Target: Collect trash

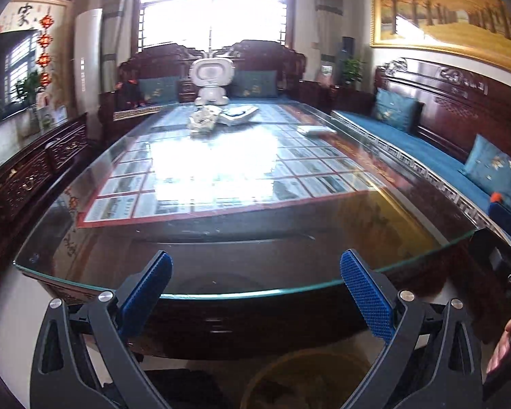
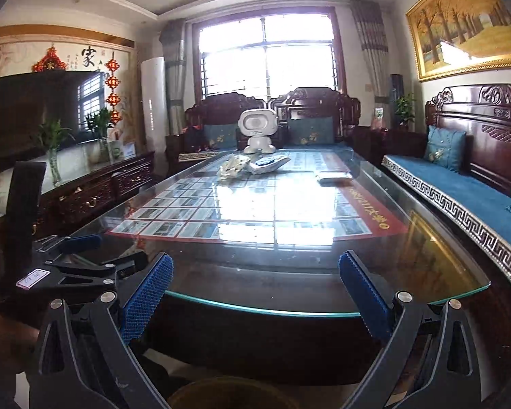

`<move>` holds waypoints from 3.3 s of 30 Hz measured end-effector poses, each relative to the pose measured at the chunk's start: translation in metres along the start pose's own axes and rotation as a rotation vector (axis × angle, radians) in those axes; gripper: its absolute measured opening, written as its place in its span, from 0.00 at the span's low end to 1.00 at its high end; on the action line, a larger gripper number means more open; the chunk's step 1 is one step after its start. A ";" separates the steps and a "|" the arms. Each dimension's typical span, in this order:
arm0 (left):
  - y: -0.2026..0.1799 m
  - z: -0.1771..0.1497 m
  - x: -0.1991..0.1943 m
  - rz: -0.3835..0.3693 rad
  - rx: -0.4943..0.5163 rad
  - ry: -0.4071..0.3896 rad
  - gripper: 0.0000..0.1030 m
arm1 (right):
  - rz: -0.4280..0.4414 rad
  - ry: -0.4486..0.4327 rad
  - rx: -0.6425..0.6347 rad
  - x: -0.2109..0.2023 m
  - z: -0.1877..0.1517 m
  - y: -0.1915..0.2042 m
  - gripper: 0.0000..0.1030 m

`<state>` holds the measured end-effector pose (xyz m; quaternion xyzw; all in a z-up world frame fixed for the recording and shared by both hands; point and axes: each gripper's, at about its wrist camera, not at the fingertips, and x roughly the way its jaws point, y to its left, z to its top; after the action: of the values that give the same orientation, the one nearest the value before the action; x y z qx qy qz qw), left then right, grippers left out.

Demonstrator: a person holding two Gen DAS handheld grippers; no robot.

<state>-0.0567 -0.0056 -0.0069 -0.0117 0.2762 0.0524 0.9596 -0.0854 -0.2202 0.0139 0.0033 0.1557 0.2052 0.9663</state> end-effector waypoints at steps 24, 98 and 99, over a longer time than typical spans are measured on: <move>0.008 0.023 0.022 0.192 0.005 -0.035 0.96 | -0.128 0.138 0.098 0.058 0.007 -0.008 0.92; -0.002 0.053 0.034 0.202 0.018 0.001 0.96 | -0.144 0.153 0.101 0.067 0.022 -0.009 0.92; -0.001 0.053 0.034 0.200 0.016 0.001 0.96 | -0.144 0.153 0.102 0.067 0.022 -0.009 0.92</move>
<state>-0.0001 -0.0008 0.0204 0.0237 0.2769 0.1457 0.9495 -0.0170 -0.2004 0.0144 0.0259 0.2392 0.1268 0.9623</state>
